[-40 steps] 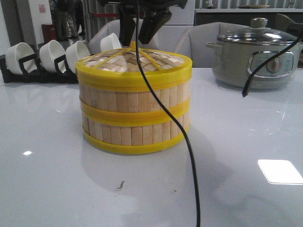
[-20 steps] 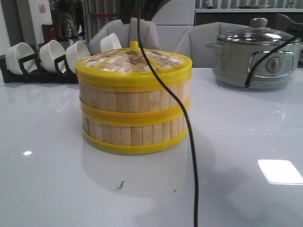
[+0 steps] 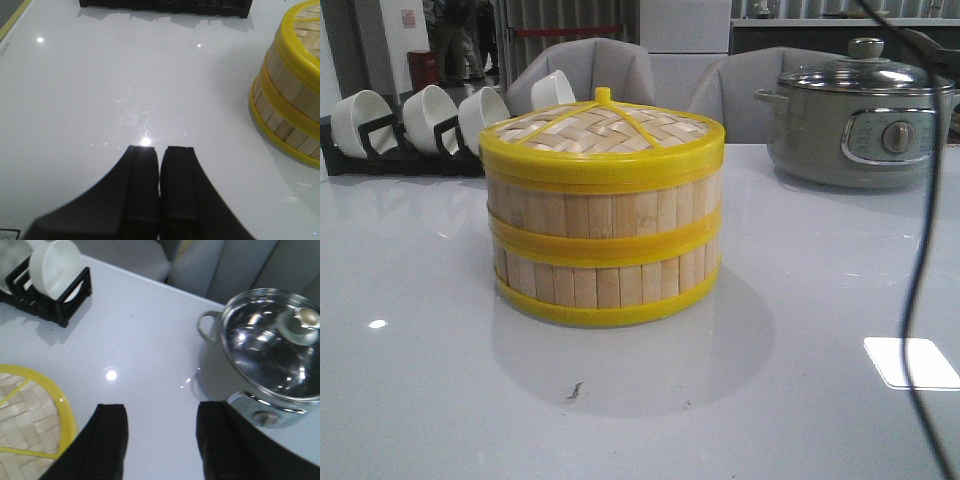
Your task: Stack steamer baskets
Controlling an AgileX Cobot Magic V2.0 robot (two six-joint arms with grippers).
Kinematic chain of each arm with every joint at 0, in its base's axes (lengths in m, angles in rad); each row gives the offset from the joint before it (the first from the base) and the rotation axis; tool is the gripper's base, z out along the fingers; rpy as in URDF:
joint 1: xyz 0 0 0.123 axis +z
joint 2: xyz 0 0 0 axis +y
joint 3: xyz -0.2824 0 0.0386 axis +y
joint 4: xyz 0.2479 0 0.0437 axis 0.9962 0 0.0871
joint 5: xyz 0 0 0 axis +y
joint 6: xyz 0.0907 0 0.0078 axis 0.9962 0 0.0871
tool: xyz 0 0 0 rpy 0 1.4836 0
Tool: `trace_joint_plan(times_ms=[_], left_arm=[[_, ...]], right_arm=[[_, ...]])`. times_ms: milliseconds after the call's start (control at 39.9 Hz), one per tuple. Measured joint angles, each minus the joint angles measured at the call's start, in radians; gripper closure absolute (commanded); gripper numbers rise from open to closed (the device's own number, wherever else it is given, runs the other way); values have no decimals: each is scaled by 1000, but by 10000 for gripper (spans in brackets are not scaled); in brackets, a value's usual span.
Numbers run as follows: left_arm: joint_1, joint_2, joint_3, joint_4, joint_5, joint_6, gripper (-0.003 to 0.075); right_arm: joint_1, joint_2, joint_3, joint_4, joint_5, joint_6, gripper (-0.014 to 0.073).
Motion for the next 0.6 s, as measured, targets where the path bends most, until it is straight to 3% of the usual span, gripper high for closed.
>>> trace_joint_plan(times_ms=[226, 601], left_arm=[[0, 0, 0, 0, 0, 0, 637], [0, 0, 0, 0, 0, 0, 637]], right_arm=[[-143, -333, 441, -2, -271, 2, 172], [-281, -836, 1054, -2, -555, 2, 172]])
